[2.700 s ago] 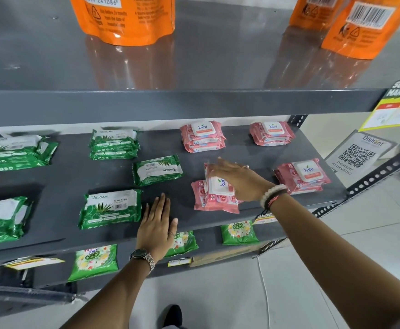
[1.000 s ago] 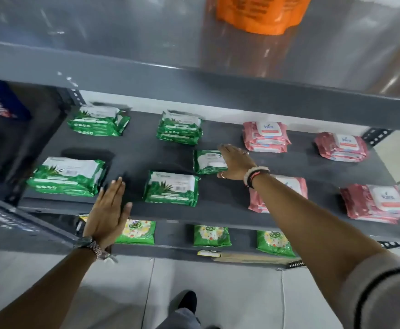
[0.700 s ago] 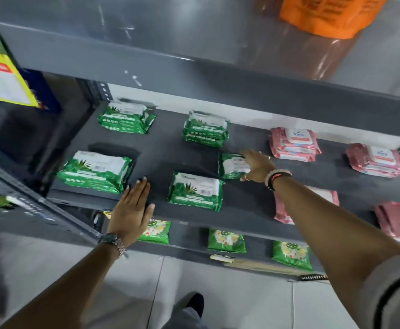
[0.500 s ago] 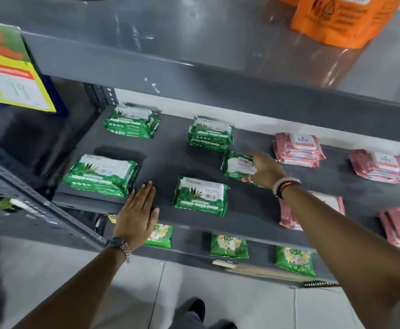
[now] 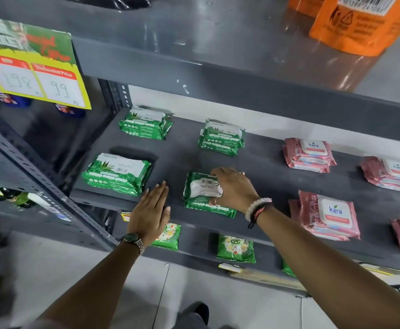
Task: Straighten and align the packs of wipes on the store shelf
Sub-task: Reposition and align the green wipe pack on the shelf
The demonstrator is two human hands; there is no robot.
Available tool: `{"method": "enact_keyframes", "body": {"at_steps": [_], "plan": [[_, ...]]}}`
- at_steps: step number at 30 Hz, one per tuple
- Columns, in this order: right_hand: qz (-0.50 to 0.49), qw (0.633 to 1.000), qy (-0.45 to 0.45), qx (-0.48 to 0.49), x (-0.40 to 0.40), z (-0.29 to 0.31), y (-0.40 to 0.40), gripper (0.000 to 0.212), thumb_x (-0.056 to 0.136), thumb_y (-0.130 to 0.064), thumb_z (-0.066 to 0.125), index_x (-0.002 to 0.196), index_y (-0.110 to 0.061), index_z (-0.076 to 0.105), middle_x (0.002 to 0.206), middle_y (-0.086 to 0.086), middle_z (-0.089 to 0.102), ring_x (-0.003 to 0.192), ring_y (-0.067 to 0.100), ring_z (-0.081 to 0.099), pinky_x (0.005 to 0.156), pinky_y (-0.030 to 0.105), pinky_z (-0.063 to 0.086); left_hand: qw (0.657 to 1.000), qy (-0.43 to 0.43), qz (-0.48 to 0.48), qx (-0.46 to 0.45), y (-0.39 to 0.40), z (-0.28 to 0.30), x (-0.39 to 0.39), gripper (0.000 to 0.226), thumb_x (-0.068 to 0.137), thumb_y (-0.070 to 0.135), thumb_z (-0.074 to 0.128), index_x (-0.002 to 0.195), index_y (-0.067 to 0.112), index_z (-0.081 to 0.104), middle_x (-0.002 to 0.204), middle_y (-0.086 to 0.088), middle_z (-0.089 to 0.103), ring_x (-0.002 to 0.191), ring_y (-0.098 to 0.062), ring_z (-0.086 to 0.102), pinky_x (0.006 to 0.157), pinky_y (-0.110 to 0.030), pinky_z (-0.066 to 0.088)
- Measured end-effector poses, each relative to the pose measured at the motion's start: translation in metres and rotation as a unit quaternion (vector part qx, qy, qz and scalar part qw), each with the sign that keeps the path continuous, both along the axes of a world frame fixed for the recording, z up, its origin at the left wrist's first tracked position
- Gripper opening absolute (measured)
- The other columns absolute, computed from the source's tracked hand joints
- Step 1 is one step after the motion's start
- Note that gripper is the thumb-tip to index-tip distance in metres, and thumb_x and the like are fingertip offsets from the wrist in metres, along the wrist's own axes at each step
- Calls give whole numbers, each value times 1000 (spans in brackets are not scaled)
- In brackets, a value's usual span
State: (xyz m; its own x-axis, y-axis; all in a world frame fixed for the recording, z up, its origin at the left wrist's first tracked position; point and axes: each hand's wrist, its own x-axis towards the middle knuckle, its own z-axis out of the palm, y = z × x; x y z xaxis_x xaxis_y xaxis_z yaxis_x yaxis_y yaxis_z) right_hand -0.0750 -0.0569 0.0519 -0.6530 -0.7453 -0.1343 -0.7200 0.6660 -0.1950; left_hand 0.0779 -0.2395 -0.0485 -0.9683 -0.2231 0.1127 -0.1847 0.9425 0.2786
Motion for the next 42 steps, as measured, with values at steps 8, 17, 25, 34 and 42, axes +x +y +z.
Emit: {"method": "enact_keyframes", "body": {"at_steps": [8, 17, 25, 34, 42], "plan": [[49, 995, -84, 10, -2, 7, -5, 79, 78, -30, 68, 144, -17, 28, 146, 6, 40, 132, 28, 41, 104, 44, 38, 1000, -3, -3, -8, 1, 2, 2, 57, 93, 32, 27, 138, -1, 38, 148, -18, 37, 136, -30, 35, 113, -48, 28], [-145, 987, -49, -49, 1, 2, -15, 83, 69, -61, 68, 134, -17, 40, 134, 6, 47, 116, 27, 56, 91, 41, 50, 1000, -6, -5, -11, 1, 2, 2, 57, 93, 32, 26, 137, -2, 39, 147, -19, 38, 135, -32, 36, 112, -49, 29], [-153, 987, -19, -53, 3, 9, -15, 66, 91, -54, 44, 136, -8, 31, 137, 14, 38, 116, 33, 53, 92, 48, 49, 1000, -8, -7, -17, 2, 4, 3, 60, 94, 34, 21, 138, -3, 37, 148, -20, 36, 136, -33, 35, 113, -50, 28], [261, 950, 116, 126, -16, 17, 4, 81, 76, 15, 54, 145, -18, 27, 161, 1, 1, 148, 27, -3, 118, 53, 14, 1000, -7, -2, -15, 2, 2, 3, 60, 95, 36, 18, 139, -1, 37, 149, -18, 35, 137, -30, 33, 114, -48, 27], [117, 987, 62, 95, -14, 5, 1, 86, 78, -51, 66, 144, -13, 27, 151, 7, 35, 143, 26, 25, 120, 46, 12, 1000, -13, 0, -7, 0, -1, 2, 59, 94, 35, 21, 140, 1, 35, 151, -16, 33, 139, -29, 30, 115, -46, 23]]}}
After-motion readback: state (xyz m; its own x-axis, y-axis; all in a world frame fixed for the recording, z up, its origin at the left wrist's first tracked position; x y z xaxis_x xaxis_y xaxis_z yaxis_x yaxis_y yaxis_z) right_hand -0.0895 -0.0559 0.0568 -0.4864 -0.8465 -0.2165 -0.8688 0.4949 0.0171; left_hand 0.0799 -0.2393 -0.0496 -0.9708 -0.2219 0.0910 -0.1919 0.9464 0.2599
